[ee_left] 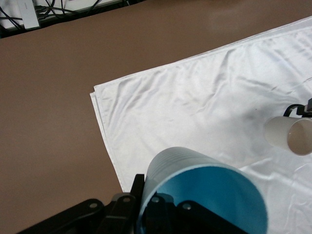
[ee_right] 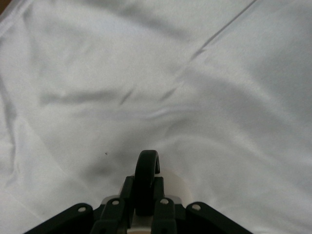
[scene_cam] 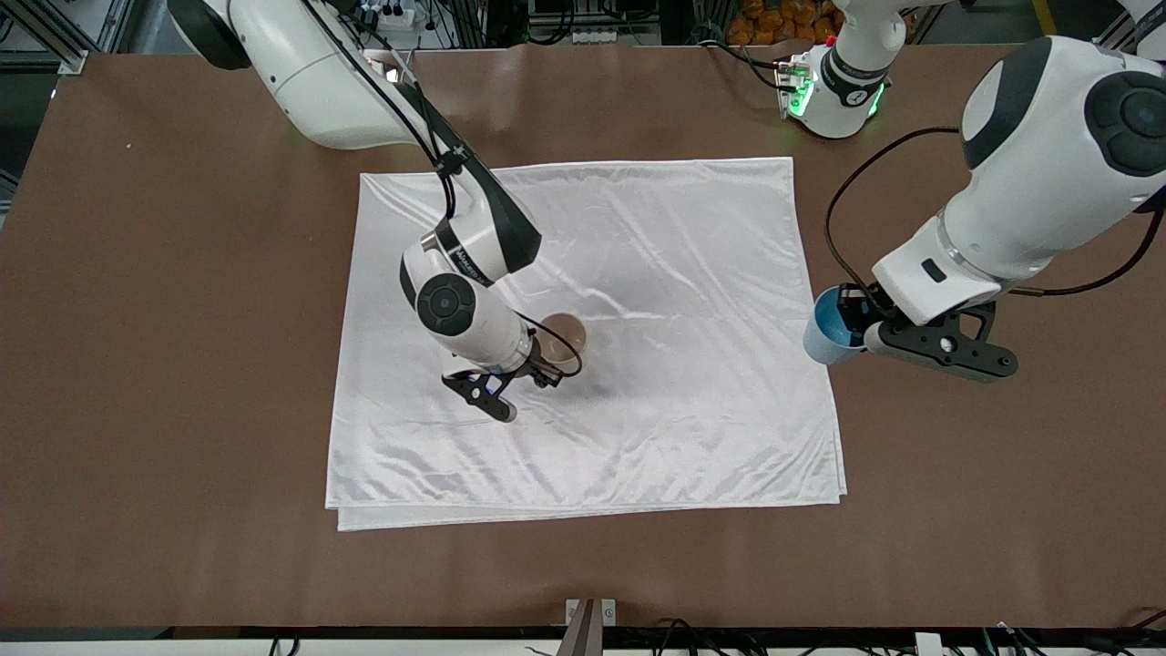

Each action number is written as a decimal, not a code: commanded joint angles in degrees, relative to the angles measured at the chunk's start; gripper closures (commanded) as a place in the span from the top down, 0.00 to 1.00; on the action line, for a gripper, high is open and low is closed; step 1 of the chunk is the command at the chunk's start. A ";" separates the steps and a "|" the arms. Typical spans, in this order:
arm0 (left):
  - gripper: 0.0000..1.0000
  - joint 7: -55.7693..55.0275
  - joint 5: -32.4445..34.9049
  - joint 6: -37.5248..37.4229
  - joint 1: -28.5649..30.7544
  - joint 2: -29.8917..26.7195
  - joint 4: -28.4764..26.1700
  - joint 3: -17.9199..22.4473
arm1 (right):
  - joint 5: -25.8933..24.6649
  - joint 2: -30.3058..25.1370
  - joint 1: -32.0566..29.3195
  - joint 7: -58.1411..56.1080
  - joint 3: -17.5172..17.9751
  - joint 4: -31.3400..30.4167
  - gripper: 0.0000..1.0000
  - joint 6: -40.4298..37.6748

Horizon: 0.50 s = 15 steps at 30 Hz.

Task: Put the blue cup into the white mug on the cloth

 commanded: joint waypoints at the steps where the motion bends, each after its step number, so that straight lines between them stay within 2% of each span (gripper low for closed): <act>1: 0.00 -2.62 -0.37 -1.08 -0.85 -0.82 0.02 -0.45 | 0.69 2.33 0.79 1.07 -0.61 2.55 0.00 0.35; 4: 0.00 -3.59 -0.37 -1.08 -1.55 -0.73 0.11 -0.45 | 0.69 2.68 0.88 1.07 -0.61 2.55 0.00 0.35; 8: 0.00 -4.64 -0.37 -1.00 -2.16 -0.64 0.20 -0.53 | 0.60 2.68 0.88 0.98 -0.70 2.46 0.38 0.26; 11: 0.00 -4.64 -0.46 -0.56 -2.34 -0.55 0.20 -0.53 | 0.43 2.59 0.88 0.98 -0.70 2.46 0.76 0.17; 12: 0.00 -4.73 -0.46 -0.56 -2.52 -0.38 0.20 -0.62 | 0.16 2.50 0.97 0.98 -0.79 2.46 0.97 0.17; 13: 0.00 -4.73 -0.37 -0.47 -2.95 -0.29 0.20 -0.53 | -0.62 2.41 0.97 0.89 -0.79 2.46 1.00 0.17; 15: 0.00 -4.64 -0.37 -0.47 -3.66 -0.11 0.11 -0.45 | -2.38 2.06 0.88 0.81 -0.70 2.46 1.00 -0.26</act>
